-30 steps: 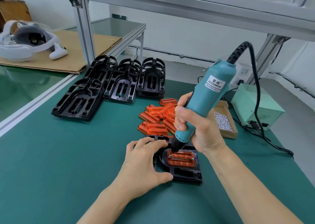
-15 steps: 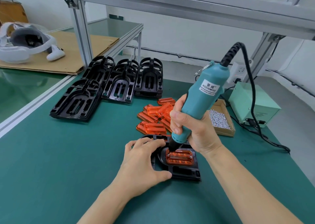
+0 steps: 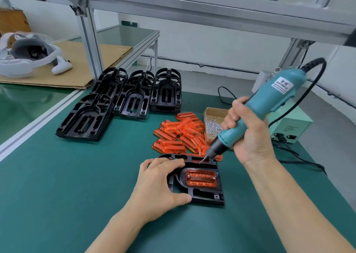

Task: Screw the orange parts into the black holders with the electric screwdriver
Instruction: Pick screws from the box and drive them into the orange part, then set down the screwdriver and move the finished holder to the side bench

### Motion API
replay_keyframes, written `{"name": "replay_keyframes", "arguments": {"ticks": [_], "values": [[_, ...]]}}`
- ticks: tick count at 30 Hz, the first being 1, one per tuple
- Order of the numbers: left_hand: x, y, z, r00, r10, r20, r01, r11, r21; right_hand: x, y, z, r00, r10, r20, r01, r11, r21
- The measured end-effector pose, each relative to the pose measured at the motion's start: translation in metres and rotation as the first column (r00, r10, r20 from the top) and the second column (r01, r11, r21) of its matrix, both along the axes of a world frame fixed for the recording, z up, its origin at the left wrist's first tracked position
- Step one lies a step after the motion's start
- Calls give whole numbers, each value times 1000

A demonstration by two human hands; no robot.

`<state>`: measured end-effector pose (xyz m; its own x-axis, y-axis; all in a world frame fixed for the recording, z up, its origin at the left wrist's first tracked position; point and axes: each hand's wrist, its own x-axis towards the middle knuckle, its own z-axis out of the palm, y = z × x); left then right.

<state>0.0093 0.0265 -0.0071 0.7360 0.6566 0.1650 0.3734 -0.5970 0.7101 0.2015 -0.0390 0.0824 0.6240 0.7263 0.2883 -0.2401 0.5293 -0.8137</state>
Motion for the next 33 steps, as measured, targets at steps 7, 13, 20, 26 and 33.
{"name": "replay_keyframes", "arguments": {"ticks": [7,13,20,26,33], "values": [[-2,-3,0,1000,7,17,-7,1000,-11,29,-28,5,951,-308,-7,290,903,-318],[-4,-3,-1,1000,21,-5,-21,1000,-4,59,-59,-11,941,-326,87,306,717,-626],[-3,-5,0,1000,6,0,-6,1000,14,84,-94,-40,836,-159,526,549,278,-789],[-4,-5,-1,1000,6,0,-6,1000,19,87,-92,-58,677,210,706,734,-107,-671],[-5,-5,-2,1000,4,5,-4,1000,27,92,-78,-56,530,299,793,848,-180,-499]]}}
